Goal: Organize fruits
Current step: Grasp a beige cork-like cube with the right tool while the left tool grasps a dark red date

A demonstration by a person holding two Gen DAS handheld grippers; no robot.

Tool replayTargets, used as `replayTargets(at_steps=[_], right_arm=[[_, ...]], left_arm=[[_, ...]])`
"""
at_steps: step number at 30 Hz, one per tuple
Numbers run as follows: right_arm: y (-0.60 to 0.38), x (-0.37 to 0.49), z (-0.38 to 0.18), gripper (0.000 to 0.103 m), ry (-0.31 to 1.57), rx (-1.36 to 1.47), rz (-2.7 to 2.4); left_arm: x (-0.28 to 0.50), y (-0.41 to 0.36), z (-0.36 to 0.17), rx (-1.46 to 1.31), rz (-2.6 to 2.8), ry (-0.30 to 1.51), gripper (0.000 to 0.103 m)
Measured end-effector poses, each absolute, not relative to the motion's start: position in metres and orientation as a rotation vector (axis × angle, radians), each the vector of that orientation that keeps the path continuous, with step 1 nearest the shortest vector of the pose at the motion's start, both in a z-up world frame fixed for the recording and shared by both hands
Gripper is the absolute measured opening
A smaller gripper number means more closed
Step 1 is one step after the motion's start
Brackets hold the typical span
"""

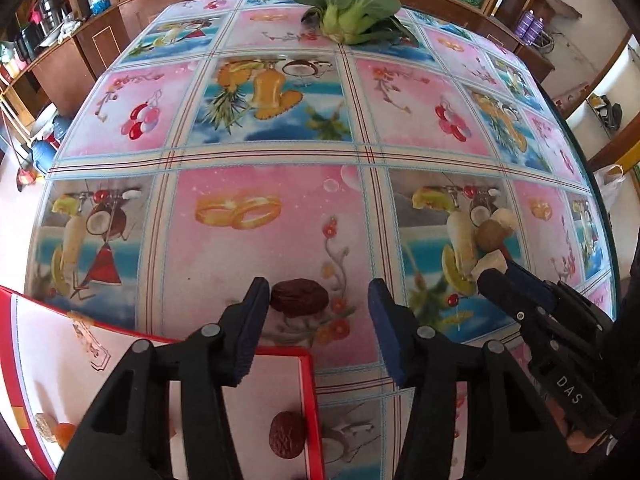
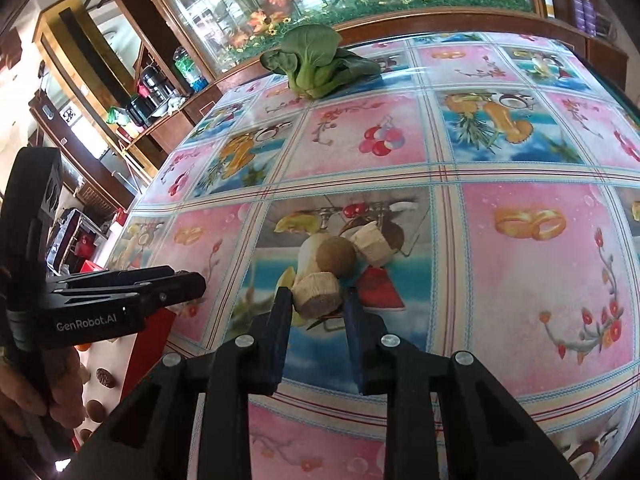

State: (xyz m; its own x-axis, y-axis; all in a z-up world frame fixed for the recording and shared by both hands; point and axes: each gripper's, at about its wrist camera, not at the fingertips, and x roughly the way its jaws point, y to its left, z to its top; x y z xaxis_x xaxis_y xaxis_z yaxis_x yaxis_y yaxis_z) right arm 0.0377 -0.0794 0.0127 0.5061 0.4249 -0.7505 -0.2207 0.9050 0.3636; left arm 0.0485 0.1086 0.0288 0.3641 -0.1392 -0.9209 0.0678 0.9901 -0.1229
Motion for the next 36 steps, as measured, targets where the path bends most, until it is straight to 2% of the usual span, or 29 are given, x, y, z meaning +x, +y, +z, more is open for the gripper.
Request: replayTargets(at_steps=[9,15,20,27,36], right_arm=[[-0.114,0.047,0.014,0.025,1.009,0.274,0.38],[-0.123,0.039,0.018,0.025,1.015,0.187,0.384],[-0.121,0.034,0.019,0.025,1.0,0.086,0.406],[-0.114,0.032,0.019,0.025,0.972,0.006,0.399],[-0.111,0.031,0.018,0.025,0.966,-0.022,0.396]], left_arm=[[0.044,0.073,0.023,-0.081,-0.23,1.229,0.051],[0.012,0.037,0.024,0.033,-0.281,1.181,0.051],[-0.007,0.046,0.026,-0.011,-0.27,1.145,0.051],[0.008,0.065,0.04,-0.12,-0.194,1.073,0.052],[0.024,0.042,0.031,-0.041,-0.167,1.04,0.052]])
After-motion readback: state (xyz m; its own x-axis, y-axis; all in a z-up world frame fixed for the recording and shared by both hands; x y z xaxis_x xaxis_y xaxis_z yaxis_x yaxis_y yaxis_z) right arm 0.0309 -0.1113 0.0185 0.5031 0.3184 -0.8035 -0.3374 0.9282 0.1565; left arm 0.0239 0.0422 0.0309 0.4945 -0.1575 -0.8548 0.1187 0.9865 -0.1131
